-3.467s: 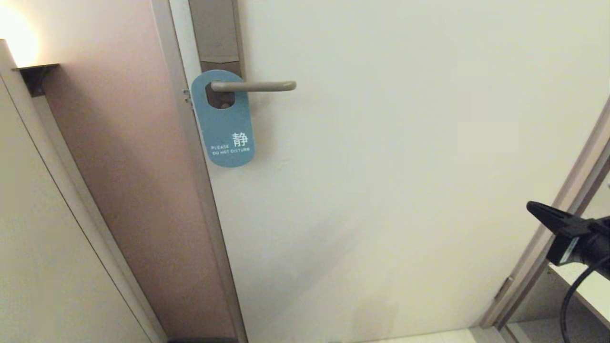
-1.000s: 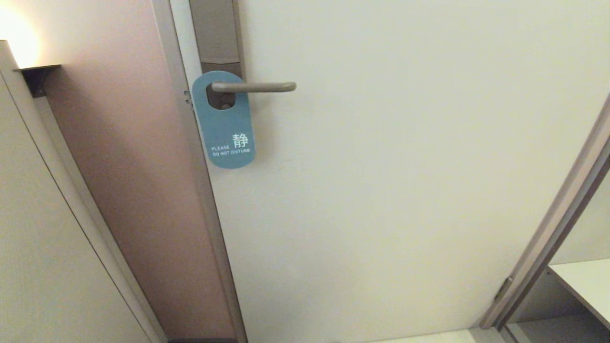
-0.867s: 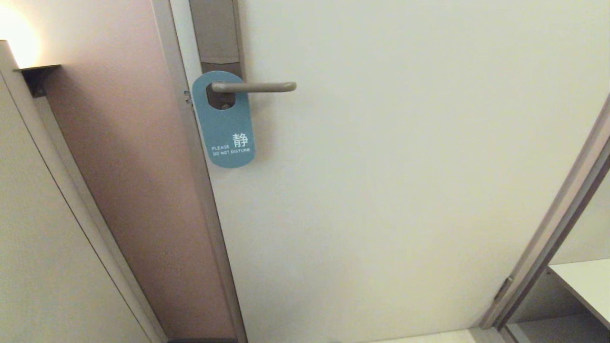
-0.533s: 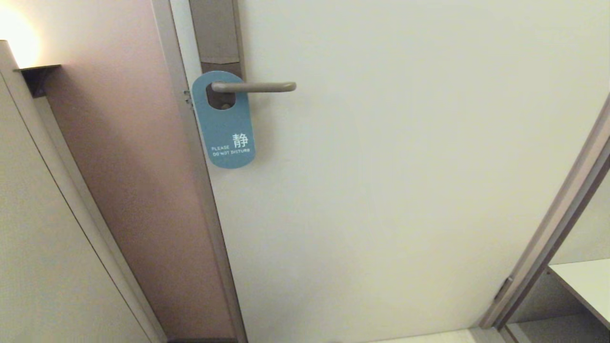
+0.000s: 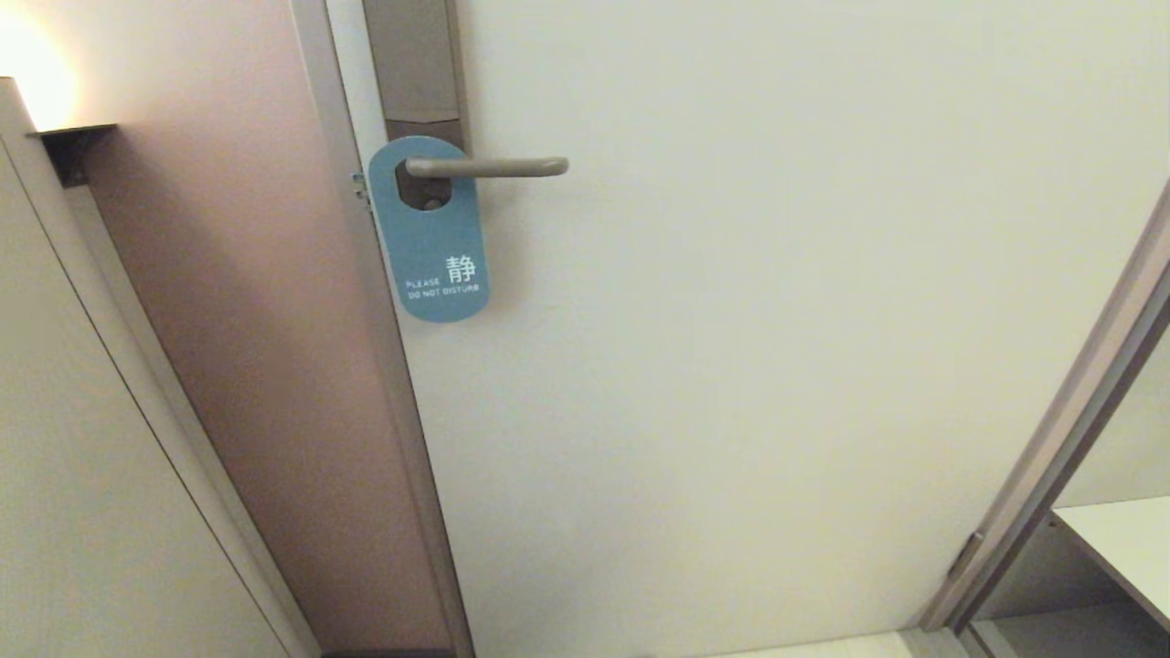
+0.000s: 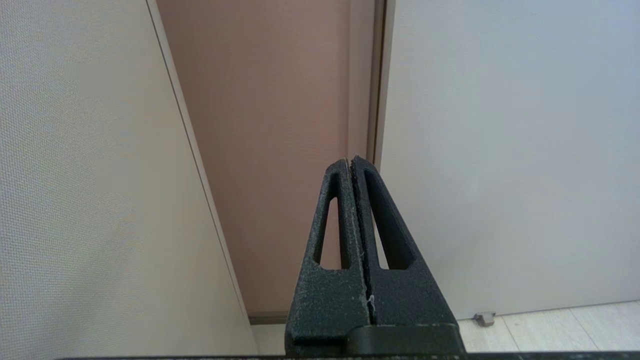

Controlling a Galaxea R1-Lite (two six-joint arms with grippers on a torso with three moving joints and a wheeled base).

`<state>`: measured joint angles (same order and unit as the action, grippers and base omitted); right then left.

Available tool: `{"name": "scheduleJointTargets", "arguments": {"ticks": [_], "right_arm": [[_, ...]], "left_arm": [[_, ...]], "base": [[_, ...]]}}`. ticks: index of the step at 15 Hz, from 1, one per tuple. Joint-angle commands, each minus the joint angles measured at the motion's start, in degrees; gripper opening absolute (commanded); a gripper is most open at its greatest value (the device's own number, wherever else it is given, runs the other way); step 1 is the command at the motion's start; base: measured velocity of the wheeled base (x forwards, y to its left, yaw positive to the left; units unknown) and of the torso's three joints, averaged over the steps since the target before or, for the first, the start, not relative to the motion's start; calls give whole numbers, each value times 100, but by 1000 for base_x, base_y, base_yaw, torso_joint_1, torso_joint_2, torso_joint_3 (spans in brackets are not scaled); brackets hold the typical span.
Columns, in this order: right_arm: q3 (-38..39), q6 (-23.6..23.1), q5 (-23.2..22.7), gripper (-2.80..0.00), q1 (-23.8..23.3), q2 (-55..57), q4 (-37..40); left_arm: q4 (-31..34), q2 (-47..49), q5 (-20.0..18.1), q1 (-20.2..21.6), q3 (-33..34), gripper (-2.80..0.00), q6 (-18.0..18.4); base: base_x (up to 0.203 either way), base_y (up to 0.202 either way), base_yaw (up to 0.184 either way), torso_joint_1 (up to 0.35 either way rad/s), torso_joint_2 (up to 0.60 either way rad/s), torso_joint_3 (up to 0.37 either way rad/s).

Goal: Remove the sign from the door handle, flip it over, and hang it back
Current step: Take down the sign

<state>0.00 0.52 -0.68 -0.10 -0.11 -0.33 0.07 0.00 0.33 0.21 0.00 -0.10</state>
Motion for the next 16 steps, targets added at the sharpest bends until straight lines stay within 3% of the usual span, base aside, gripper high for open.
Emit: {"name": "scheduleJointTargets", "arguments": {"ticks": [1,16], "right_arm": [[0,0,-2,-280,1,11,-2],[0,0,-2,-280,1,11,-2]], "left_arm": [[1,0,2,1,0,-280,10],[10,0,-7,6,0,-280,54]], "base": [[0,0,0,0,0,0],[0,0,0,0,0,0]]}}
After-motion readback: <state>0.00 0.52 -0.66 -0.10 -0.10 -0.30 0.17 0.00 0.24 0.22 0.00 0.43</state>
